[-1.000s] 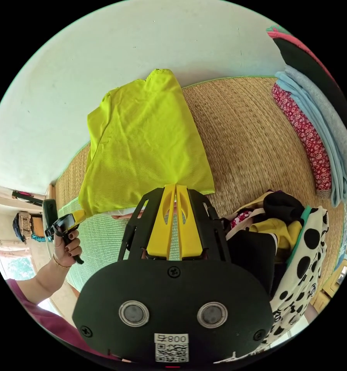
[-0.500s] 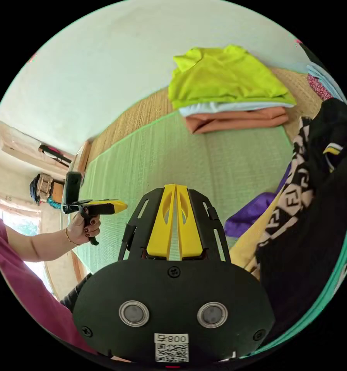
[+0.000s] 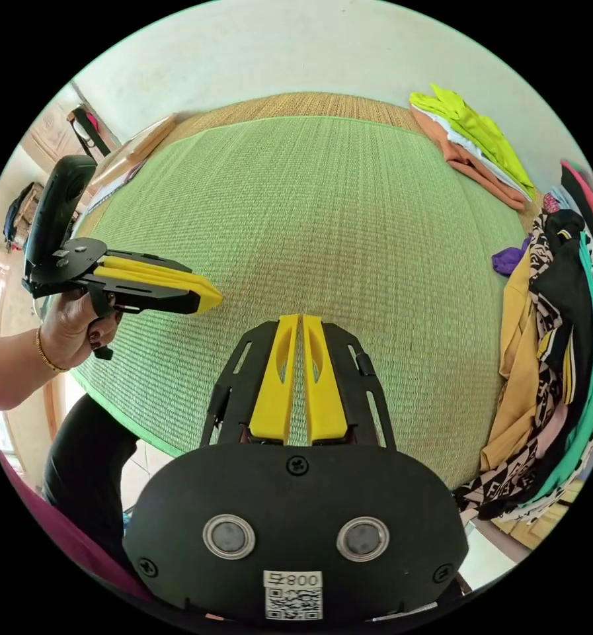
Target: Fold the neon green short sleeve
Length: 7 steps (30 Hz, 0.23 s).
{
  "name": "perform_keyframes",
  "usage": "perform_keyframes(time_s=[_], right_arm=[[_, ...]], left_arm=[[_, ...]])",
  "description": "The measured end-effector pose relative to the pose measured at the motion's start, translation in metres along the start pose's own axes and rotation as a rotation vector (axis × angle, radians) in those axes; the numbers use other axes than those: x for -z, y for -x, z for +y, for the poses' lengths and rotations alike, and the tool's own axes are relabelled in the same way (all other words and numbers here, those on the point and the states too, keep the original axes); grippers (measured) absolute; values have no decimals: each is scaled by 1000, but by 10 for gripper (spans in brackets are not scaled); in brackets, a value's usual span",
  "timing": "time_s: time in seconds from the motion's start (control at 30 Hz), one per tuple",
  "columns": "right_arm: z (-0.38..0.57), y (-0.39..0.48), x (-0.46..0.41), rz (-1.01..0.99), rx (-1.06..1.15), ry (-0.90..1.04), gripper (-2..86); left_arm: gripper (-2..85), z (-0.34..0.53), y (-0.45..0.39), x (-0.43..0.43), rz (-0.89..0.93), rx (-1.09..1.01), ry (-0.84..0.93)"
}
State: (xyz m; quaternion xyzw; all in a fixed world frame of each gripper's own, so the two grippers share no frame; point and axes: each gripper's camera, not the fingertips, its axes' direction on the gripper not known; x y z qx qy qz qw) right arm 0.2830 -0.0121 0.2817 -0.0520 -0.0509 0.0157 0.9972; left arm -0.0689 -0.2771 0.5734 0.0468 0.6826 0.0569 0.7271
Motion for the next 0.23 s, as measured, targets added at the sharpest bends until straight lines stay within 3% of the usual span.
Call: perform_keyframes(time_s=[0.17,0.23], right_arm=[[43,4,25,-67,-57,15,18],[64,-10,55,-36,-107,-31,26]], left_arm=[[12,97,-53,52,113,74,-164],[18,131,-70,63,140,90,-155]])
